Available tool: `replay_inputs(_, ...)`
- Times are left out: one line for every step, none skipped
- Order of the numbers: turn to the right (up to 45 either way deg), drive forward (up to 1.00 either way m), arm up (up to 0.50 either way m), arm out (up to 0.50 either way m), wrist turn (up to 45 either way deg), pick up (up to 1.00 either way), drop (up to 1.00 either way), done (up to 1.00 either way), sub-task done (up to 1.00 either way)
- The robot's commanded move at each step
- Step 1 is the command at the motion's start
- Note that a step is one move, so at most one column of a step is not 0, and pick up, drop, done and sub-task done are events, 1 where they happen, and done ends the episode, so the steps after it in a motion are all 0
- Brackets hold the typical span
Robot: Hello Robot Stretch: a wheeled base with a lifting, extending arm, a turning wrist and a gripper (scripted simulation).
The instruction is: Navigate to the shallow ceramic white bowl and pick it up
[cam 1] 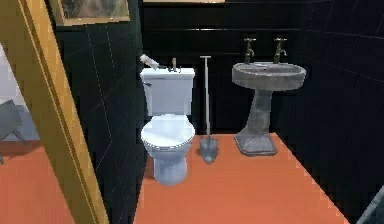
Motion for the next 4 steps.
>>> replay_inputs(-45.0, 0.0, 0.0, 0.0, 0.0, 0.0, 0.0, 0.0, 0.0)
replay_inputs(-42.0, 0.0, 0.0, 0.0, 0.0, 0.0, 0.0, 0.0, 0.0)
replay_inputs(0.0, 1.0, 0.0, 0.0, 0.0, 0.0, 0.0, 0.0, 0.0)
replay_inputs(-15.0, 0.0, 0.0, 0.0, 0.0, 0.0, 0.0, 0.0, 0.0)
